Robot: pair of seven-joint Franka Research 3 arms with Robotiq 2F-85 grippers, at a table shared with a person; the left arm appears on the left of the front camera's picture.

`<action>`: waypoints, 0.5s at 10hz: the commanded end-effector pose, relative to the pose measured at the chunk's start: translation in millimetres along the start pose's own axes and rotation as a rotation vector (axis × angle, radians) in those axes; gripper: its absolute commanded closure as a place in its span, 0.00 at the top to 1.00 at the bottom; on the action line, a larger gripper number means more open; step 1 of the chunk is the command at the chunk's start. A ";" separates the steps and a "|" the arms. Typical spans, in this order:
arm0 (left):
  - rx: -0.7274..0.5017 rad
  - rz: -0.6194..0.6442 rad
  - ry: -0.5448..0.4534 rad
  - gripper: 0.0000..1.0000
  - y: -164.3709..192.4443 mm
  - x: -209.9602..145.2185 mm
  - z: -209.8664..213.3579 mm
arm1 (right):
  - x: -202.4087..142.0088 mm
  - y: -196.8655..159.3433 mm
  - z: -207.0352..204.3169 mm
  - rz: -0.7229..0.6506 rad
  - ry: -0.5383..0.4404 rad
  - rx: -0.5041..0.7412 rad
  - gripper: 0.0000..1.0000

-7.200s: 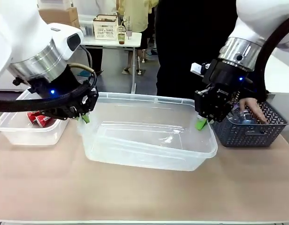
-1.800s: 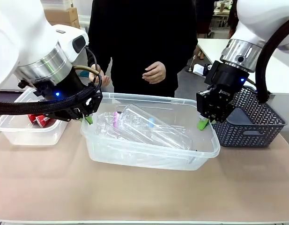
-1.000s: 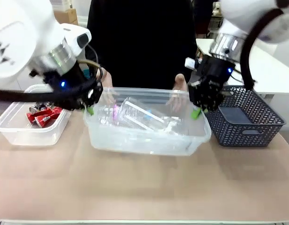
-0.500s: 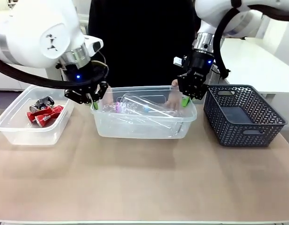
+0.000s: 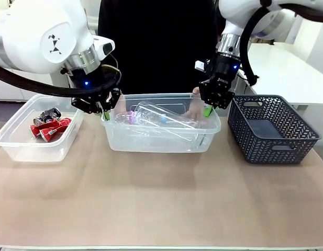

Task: Sort the waste into each basket.
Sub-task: Release the Organizing box you were holding.

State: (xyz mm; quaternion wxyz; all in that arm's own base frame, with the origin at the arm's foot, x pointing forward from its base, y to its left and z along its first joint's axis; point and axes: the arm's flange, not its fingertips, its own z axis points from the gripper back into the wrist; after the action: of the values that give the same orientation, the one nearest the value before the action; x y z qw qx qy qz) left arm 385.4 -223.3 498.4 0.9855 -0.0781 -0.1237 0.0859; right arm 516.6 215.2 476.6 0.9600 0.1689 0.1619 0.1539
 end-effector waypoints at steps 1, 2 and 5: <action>0.003 0.011 -0.007 0.09 1.1 -1.9 -2.7 | -8.5 8.7 1.2 0.020 -0.012 0.008 0.06; 0.003 0.011 -0.007 0.09 1.1 -1.9 -2.7 | -8.5 8.7 1.2 0.020 -0.012 0.008 0.06; 0.003 0.011 -0.007 0.09 1.1 -1.9 -2.7 | -8.5 8.7 1.2 0.020 -0.012 0.008 0.06</action>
State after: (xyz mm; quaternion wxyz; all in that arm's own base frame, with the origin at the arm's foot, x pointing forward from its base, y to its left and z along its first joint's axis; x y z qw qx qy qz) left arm 385.7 -222.8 498.4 0.9855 -0.0782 -0.1237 0.0864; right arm 517.7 215.3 476.8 0.9607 0.1692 0.1579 0.1531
